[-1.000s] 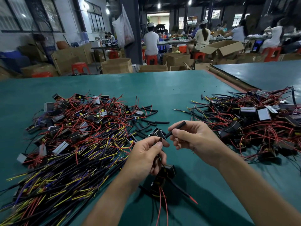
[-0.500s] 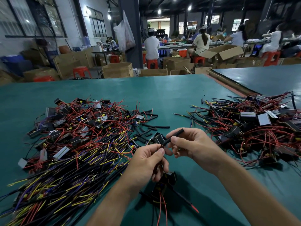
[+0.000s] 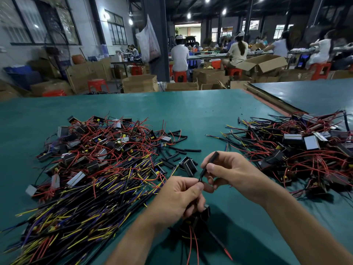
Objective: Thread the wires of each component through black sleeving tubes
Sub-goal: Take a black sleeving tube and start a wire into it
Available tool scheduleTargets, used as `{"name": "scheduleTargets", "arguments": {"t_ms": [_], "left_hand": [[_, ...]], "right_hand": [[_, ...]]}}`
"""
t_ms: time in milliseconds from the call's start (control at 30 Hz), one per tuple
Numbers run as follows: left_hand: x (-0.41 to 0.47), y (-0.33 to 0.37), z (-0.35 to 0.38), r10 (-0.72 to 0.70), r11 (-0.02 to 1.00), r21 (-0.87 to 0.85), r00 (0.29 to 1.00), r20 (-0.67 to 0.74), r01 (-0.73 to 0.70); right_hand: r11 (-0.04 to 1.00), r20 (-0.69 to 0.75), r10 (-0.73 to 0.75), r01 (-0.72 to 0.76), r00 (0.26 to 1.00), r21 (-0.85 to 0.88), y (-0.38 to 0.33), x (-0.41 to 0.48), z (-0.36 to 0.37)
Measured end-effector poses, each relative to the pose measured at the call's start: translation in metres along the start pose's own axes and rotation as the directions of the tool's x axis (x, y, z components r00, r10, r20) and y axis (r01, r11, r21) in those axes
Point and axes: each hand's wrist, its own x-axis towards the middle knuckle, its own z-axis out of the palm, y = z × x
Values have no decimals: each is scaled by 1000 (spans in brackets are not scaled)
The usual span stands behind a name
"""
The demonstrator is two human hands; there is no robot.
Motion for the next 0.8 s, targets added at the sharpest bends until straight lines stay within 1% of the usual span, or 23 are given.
{"name": "scheduleTargets", "arguments": {"t_ms": [100, 167, 267, 333, 367, 433, 500, 567, 667, 733, 800], "left_hand": [[1, -2, 0, 1, 1000, -12, 1000, -11, -1], [1, -2, 0, -5, 999, -33, 999, -31, 4], [1, -4, 2, -35, 995, -96, 997, -63, 29], [1, -6, 2, -56, 991, -124, 994, -93, 44], [1, -6, 2, -58, 991, -127, 992, -108, 44], [2, -8, 1, -52, 991, -129, 991, -120, 36], [3, -8, 0, -42, 990, -137, 990, -132, 24], [5, -9, -1, -36, 991, -130, 988, -151, 16], [7, -12, -2, -46, 996, -85, 980, -193, 30], [9, -14, -3, -50, 998, -55, 968, -247, 37], [9, -15, -3, -53, 998, -58, 962, -268, 39]], "right_hand": [[999, 52, -14, 16, 999, -46, -2, -1, -1], [994, 40, -13, 17, 999, -104, -2, -2, 1], [962, -9, -31, 28, 999, -272, -2, -1, 1], [929, 14, -40, 42, 999, -369, -3, -2, -1], [927, 40, -33, 46, 999, -373, -3, -3, -1], [947, 74, -7, 30, 997, -321, -4, -4, 0], [961, 60, -4, 21, 998, -277, -4, -4, -1], [967, 17, -22, 26, 1000, -253, -4, -3, -2], [965, -39, -43, 31, 998, -261, -2, 0, -4], [963, -36, -36, 25, 999, -269, 0, 0, -6], [956, -8, -23, 20, 1000, -294, 3, 0, -5]]}}
